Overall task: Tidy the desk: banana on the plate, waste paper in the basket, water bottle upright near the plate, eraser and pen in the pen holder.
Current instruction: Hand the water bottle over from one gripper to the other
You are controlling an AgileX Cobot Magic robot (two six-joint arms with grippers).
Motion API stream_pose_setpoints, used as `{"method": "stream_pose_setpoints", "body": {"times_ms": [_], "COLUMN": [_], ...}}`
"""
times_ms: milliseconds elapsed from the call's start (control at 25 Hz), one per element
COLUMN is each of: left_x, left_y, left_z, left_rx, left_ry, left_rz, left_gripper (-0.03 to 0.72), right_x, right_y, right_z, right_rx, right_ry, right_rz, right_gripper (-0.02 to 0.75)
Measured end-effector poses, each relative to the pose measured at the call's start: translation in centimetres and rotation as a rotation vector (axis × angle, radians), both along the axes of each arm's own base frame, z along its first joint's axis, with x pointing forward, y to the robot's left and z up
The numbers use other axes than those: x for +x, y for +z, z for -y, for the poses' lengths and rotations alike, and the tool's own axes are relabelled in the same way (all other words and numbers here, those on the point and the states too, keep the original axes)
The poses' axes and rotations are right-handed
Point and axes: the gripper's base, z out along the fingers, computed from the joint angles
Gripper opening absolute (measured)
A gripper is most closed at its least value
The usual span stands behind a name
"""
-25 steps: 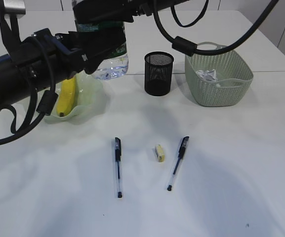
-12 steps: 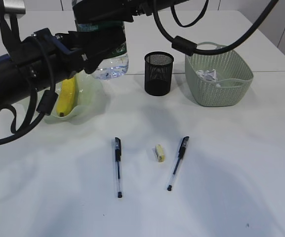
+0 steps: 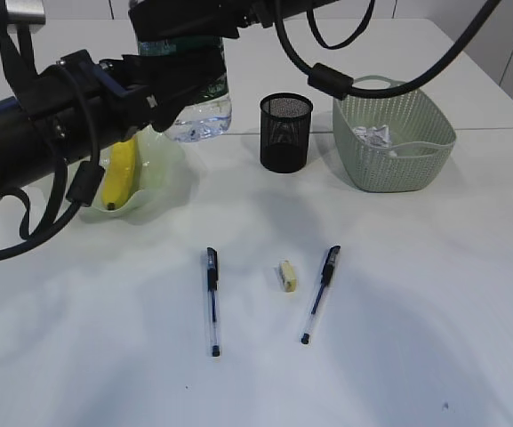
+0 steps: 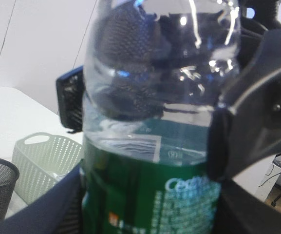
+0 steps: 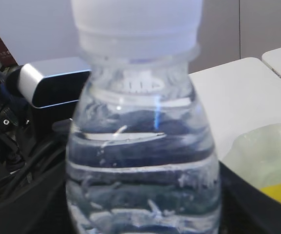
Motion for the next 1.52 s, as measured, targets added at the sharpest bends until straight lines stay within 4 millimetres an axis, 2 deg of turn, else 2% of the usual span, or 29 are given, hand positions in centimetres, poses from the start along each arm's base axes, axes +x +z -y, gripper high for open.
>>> {"method": "stream_pose_setpoints", "body": {"times_ms": [920, 1520], "left_x": [0.10, 0.22], "left_y": [-0.20, -0.58], "left_z": [-0.02, -0.02], "left_rx": [0.016, 0.047], "left_ry": [0.011, 0.027], "left_rz": [-0.016, -0.021], "left_gripper": [0.400, 0.399], "right_x": [0.13, 0.21], "right_y": [0.41, -0.08], "right_z": [-0.10, 0.06], "right_rx": [0.049, -0.017], "right_ry": [-0.037, -0.047], "right_rz": [-0.087, -0.078], "right_gripper": [0.585, 0.590]}}
